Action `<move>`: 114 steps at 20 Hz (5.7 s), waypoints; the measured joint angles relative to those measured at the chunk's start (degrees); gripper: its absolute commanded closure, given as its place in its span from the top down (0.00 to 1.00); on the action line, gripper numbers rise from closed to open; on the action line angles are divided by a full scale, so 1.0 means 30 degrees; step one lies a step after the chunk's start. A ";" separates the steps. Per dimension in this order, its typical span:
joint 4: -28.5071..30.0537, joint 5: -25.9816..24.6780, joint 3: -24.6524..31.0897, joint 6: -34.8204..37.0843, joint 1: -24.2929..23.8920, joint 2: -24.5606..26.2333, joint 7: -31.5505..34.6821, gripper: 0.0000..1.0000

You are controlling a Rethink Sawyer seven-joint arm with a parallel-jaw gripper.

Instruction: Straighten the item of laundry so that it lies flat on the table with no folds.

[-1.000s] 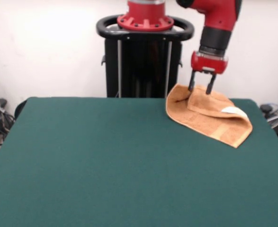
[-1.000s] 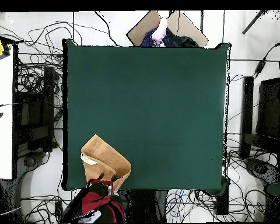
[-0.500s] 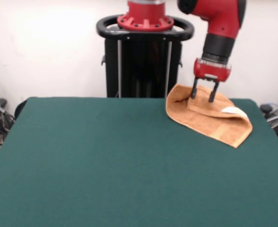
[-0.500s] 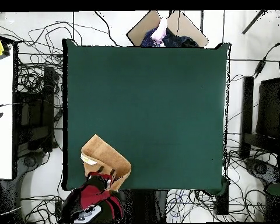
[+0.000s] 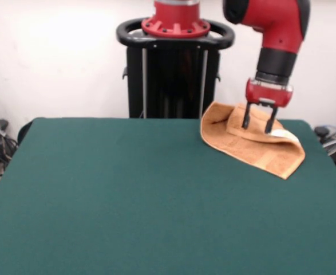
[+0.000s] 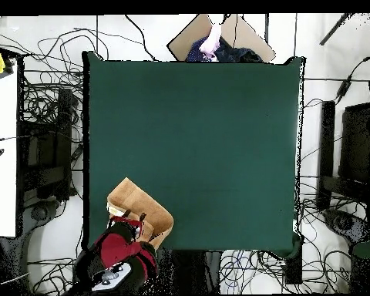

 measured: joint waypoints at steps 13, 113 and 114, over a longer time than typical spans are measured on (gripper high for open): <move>-0.3140 0.1656 0.0055 0.4713 0.0332 0.0397 0.0000 1.00; -1.0598 -1.1740 1.0288 1.6132 -1.9362 0.0389 -0.9626 0.00; -1.0704 -1.1744 1.0371 1.6220 -1.9414 0.0423 -0.9764 0.00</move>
